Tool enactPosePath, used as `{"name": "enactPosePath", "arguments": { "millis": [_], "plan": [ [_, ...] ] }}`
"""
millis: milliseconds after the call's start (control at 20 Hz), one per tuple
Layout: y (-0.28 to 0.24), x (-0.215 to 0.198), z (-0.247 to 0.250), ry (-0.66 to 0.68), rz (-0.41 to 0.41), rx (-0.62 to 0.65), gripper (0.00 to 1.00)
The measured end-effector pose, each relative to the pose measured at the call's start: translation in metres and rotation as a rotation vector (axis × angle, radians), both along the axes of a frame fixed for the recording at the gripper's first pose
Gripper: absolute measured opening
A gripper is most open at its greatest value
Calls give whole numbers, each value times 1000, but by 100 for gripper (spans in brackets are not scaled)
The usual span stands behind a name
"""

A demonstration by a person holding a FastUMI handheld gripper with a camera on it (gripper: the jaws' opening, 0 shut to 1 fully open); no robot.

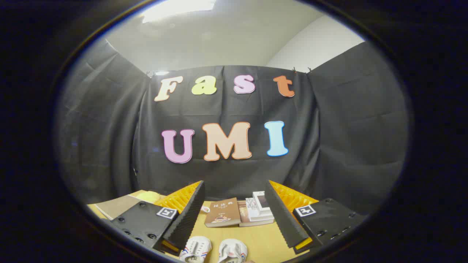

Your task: Open the storage box then place both shoes into the box .Put the left shoe in first, then the right shoe, with the right side of both shoes facing outward in a uniform manner.

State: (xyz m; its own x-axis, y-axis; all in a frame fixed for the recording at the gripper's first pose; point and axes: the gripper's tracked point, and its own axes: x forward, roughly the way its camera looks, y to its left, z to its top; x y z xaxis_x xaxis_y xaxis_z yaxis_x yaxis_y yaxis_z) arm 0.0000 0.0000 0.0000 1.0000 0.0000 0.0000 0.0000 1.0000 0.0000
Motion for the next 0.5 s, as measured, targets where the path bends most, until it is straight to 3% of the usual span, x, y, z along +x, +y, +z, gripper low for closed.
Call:
{"name": "enactPosePath", "arguments": {
  "millis": [500],
  "plan": [
    [1, 10, 24, -40, -4, -38, 100]
  ]
}}
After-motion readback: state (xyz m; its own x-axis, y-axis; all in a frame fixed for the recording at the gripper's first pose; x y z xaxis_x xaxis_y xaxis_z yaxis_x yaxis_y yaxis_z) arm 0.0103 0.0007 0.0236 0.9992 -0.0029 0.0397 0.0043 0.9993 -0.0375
